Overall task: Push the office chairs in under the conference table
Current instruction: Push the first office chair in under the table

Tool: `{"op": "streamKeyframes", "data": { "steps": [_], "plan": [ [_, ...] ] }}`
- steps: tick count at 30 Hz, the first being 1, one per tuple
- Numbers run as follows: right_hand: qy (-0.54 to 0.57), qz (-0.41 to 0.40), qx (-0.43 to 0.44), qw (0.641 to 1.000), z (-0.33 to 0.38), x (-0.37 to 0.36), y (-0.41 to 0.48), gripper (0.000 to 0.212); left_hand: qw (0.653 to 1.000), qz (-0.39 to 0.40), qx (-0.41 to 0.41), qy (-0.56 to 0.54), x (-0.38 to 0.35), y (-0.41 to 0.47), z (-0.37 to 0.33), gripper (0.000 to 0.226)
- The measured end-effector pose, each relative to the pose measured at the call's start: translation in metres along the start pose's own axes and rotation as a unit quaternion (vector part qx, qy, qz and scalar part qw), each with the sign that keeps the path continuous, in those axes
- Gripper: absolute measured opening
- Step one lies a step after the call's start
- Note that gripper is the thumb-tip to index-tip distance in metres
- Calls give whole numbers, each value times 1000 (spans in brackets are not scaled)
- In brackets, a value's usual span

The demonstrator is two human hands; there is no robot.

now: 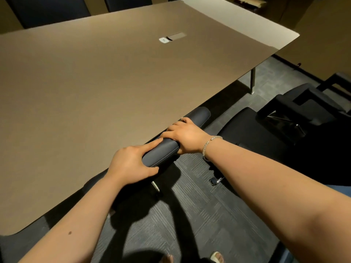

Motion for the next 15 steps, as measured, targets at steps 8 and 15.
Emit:
{"op": "streamKeyframes", "data": {
  "steps": [8,15],
  "plan": [
    [-13,-10,9,1000,-7,-2,9,57,1000,-19,-13,-7,3,6,0,86],
    [19,-4,-14,1000,-5,2,5,88,999,-31,-33,9,13,4,-8,81]
  ]
}}
Point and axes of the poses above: each hand's wrist, its own y-axis towards the middle knuckle, its own x-axis out of the back of the hand, z = x × y, the point moved 9 cm from there along y, towards the middle knuckle, and after that the axes turned 4 degrees about -x, right-handed, at the moved point
